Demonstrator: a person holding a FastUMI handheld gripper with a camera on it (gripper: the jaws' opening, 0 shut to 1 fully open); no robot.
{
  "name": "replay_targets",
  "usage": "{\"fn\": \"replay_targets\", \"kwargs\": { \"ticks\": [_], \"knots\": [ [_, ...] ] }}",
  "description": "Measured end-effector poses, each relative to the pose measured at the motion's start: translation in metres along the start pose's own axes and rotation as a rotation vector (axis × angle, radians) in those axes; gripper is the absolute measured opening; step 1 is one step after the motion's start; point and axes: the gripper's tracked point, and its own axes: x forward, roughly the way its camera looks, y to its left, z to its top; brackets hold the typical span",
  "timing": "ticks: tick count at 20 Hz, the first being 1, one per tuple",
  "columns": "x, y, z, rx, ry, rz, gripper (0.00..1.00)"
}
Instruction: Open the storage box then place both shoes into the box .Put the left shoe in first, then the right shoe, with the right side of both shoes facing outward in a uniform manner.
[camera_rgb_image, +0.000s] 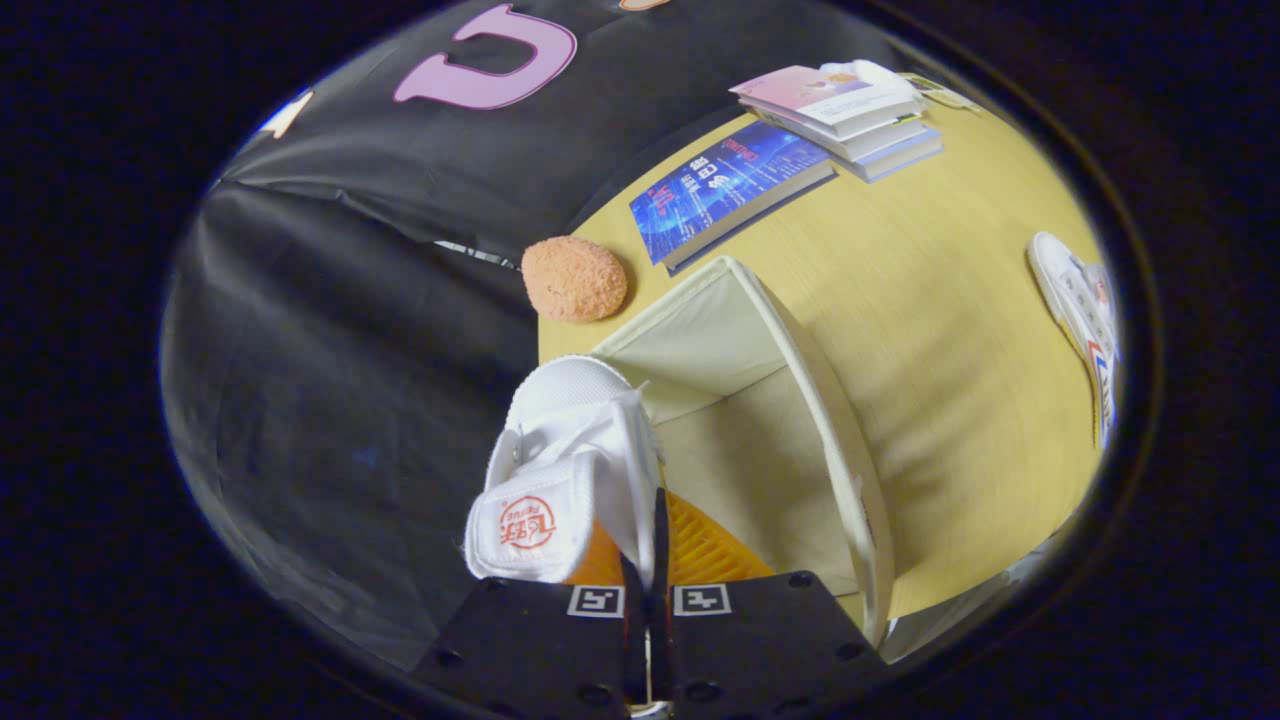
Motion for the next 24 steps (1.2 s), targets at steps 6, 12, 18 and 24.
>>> {"fn": "replay_targets", "kwargs": {
  "ticks": [6,12,18,24],
  "knots": [
    [0.008,0.006,-0.007,-0.036,-0.014,-0.017,0.10],
    [-0.013,0.049,-0.014,-0.048,0.018,0.154,0.87],
    [-0.049,0.050,0.006,-0.089,-0.037,0.206,0.99],
    [-0.103,0.015,0.035,-0.137,-0.122,0.198,0.99]
  ]
}}
